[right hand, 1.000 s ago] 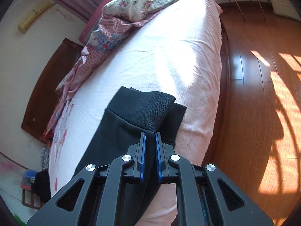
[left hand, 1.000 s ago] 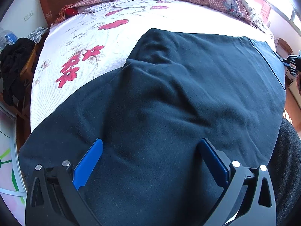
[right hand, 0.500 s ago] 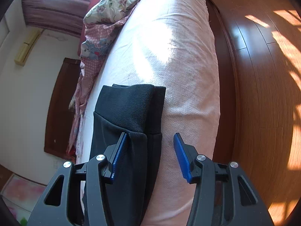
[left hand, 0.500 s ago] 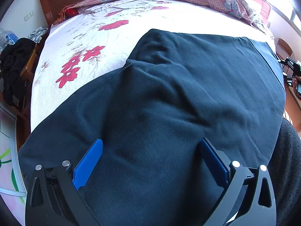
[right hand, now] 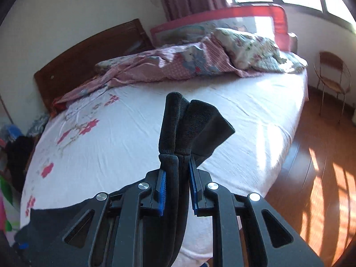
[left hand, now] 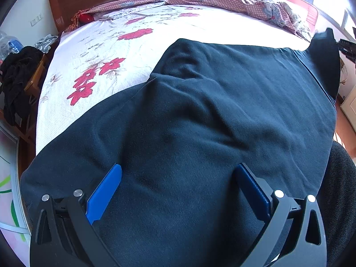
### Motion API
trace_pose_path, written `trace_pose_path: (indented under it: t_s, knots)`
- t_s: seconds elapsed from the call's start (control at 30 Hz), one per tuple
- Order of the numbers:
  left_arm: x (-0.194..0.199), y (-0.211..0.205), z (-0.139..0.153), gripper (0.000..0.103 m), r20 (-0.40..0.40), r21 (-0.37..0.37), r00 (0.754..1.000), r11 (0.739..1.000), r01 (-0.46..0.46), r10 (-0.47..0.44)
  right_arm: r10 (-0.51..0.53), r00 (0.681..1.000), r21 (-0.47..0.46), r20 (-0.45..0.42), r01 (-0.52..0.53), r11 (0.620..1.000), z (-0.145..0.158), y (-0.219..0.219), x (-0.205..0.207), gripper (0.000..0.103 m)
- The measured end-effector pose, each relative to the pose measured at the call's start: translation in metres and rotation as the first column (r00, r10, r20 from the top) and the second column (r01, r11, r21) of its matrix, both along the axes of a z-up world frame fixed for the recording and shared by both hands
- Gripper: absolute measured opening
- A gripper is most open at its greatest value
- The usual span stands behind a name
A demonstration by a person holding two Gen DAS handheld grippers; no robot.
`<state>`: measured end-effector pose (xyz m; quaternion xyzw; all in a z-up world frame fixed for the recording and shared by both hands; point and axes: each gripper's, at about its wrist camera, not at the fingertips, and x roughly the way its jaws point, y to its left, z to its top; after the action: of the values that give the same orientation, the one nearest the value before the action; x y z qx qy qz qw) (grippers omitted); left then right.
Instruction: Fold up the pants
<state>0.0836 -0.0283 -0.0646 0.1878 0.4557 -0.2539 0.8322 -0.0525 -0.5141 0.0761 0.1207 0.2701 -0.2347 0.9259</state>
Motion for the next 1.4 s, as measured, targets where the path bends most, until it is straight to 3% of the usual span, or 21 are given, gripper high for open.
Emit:
trace_pose_path:
  t_s: [0.1, 0.2, 0.33, 0.4, 0.43, 0.47, 0.6, 0.7, 0.77, 0.8, 0.83, 0.9, 0.97, 1.0, 1.1, 1.13, 1.17, 1.23, 1.27, 1.33, 1.4]
  knots:
    - [-0.001, 0.0, 0.001, 0.101, 0.006, -0.01, 1.0, 1.0, -0.003, 0.004, 0.177, 0.983, -0.174, -0.049, -0.183, 0.968, 0.017, 0.09, 0.015, 0.016]
    - [-0.001, 0.001, 0.003, 0.101, -0.001, -0.017, 1.0, 1.0, -0.01, 0.01, 0.329, 0.935, -0.285, -0.132, -0.354, 0.891, 0.003, 0.182, 0.02, 0.016]
    - [-0.005, 0.009, 0.012, 0.101, -0.025, -0.021, 0.999, 0.999, -0.032, 0.031, 0.476, 0.809, -0.327, -0.344, -0.579, 0.747, -0.073, 0.29, 0.024, 0.016]
    - [-0.011, 0.019, 0.017, 0.101, -0.035, -0.037, 0.999, 0.998, -0.042, 0.041, 0.487, 0.733, -0.325, -0.476, -0.66, 0.677, -0.125, 0.326, 0.022, 0.015]
    - [-0.014, 0.026, 0.02, 0.101, -0.036, -0.04, 0.998, 0.998, -0.048, 0.046, 0.456, 0.718, -0.365, -0.525, -0.674, 0.642, -0.145, 0.337, 0.019, 0.015]
    - [-0.016, 0.033, 0.023, 0.101, -0.033, -0.039, 0.998, 0.998, -0.055, 0.054, 0.43, 0.726, -0.428, -0.536, -0.673, 0.602, -0.148, 0.345, 0.015, 0.015]
    - [-0.026, 0.066, 0.033, 0.101, -0.03, -0.067, 0.994, 0.992, -0.107, 0.105, 0.419, 0.774, -0.47, -0.475, -0.625, 0.623, -0.109, 0.345, 0.011, 0.015]
    - [-0.029, 0.082, 0.034, 0.101, -0.042, -0.072, 0.987, 0.985, -0.156, 0.153, 0.453, 0.779, -0.519, -0.434, -0.627, 0.581, -0.085, 0.358, 0.001, 0.015]
    - [-0.025, 0.088, 0.031, 0.101, -0.063, -0.073, 0.982, 0.98, -0.184, 0.18, 0.486, 0.714, -0.491, -0.504, -0.7, 0.519, -0.102, 0.375, 0.0, 0.015]
    - [-0.024, 0.09, 0.03, 0.101, -0.07, -0.079, 0.98, 0.979, -0.19, 0.185, 0.488, 0.653, -0.445, -0.579, -0.755, 0.482, -0.119, 0.384, 0.0, 0.017]
    - [-0.023, 0.09, 0.03, 0.101, -0.073, -0.086, 0.979, 0.977, -0.194, 0.188, 0.487, 0.578, -0.386, -0.655, -0.81, 0.442, -0.135, 0.392, -0.002, 0.031]
    - [-0.022, 0.089, 0.032, 0.101, -0.07, -0.083, 0.979, 0.976, -0.199, 0.194, 0.498, 0.568, -0.424, -0.655, -0.822, 0.38, -0.133, 0.402, -0.021, 0.033]
    - [-0.023, 0.09, 0.036, 0.101, -0.056, -0.082, 0.979, 0.976, -0.2, 0.196, 0.624, 0.545, -0.309, -0.56, -0.836, 0.453, -0.1, 0.395, -0.029, 0.034]
    - [-0.022, 0.091, 0.037, 0.101, -0.052, -0.079, 0.978, 0.976, -0.205, 0.201, 0.657, 0.573, -0.28, -0.489, -0.817, 0.505, -0.081, 0.385, -0.029, 0.034]
    - [-0.021, 0.096, 0.035, 0.101, -0.067, -0.086, 0.974, 0.972, -0.22, 0.215, 0.606, 0.718, -0.183, -0.343, -0.684, 0.706, -0.044, 0.331, -0.003, 0.034]
    - [-0.021, 0.097, 0.035, 0.101, -0.07, -0.09, 0.973, 0.97, -0.224, 0.218, 0.533, 0.783, -0.18, -0.321, -0.603, 0.777, -0.04, 0.31, 0.009, 0.034]
    - [-0.021, 0.097, 0.035, 0.101, -0.07, -0.092, 0.973, 0.969, -0.227, 0.221, 0.448, 0.831, -0.218, -0.329, -0.529, 0.82, -0.042, 0.295, 0.02, 0.034]
    - [-0.023, 0.097, 0.037, 0.101, -0.072, -0.109, 0.972, 0.967, -0.231, 0.224, 0.373, 0.858, -0.216, -0.353, -0.462, 0.86, -0.055, 0.273, 0.043, 0.034]
    - [-0.024, 0.098, 0.039, 0.101, -0.075, -0.121, 0.971, 0.964, -0.236, 0.228, 0.359, 0.852, -0.193, -0.38, -0.453, 0.87, -0.069, 0.271, 0.051, 0.035]
    - [-0.025, 0.103, 0.042, 0.101, -0.079, -0.139, 0.967, 0.958, -0.253, 0.244, 0.396, 0.764, -0.163, -0.509, -0.538, 0.827, -0.112, 0.283, 0.062, 0.035]
    - [-0.024, 0.113, 0.045, 0.101, -0.083, -0.15, 0.959, 0.948, -0.28, 0.27, 0.344, 0.78, -0.339, -0.523, -0.561, 0.756, -0.117, 0.3, 0.049, 0.035]
